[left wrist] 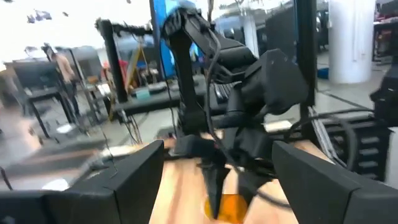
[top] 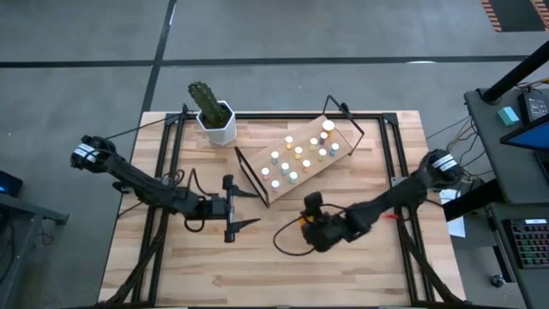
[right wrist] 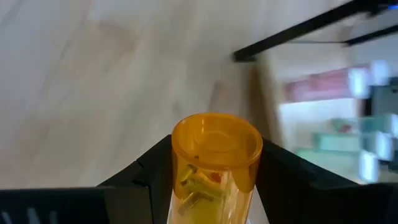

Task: Pick and place medicine bottles onto shelf by color
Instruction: Put the orange pill bottle on the shelf aligned with the other orange pill bottle

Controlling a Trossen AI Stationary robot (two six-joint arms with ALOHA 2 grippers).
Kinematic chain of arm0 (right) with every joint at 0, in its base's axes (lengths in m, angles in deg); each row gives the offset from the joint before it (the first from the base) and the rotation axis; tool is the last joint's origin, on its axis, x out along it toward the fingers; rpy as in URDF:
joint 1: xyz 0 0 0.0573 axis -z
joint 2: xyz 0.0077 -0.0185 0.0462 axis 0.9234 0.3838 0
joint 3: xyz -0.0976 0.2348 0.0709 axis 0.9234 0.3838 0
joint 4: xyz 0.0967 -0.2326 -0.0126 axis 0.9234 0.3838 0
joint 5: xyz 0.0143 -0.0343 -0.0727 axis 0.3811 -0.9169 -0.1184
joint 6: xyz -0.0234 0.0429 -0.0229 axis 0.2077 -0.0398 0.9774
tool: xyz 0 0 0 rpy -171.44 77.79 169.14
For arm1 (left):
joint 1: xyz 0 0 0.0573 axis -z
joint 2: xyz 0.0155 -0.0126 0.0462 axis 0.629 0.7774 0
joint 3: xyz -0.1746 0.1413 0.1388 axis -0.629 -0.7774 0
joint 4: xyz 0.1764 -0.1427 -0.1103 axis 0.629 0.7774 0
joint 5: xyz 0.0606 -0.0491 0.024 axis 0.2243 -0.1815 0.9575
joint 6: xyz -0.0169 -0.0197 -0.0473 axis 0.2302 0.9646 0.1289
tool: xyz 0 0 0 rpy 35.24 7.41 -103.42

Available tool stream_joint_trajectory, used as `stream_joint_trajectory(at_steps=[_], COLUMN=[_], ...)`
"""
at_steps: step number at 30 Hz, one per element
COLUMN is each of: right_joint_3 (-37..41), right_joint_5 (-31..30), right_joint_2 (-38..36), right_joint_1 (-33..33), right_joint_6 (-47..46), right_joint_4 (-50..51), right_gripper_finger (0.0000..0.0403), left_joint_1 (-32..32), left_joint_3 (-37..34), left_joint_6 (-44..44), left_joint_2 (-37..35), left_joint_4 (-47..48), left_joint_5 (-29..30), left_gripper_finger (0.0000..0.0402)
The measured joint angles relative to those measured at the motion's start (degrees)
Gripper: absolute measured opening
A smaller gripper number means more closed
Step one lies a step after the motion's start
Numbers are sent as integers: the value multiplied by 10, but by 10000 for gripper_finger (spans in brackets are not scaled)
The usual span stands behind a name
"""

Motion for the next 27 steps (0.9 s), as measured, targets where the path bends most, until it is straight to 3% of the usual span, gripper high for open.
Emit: stream_joint_trajectory(at_steps=[6,11,15,27], right_joint_3=[-10,-27,-36,-42], right_joint_5=[17,70,75,104], right_joint_2=[59,90,108,113], right_joint_1=[20,19,19,32], right_joint_6=[53,61,52,19], right_joint_4=[19,19,22,24], right_gripper_finger=[176,176,177,240], left_joint_1=[6,12,11,11], left_joint_3=[0,0,0,1], left_joint_6=[70,70,68,66], left_joint_2=[-1,-1,-3,-3], left_joint_4=[46,52,52,52], left_joint_5=[-1,-1,-1,0], left_gripper_finger=[280,280,280,280])
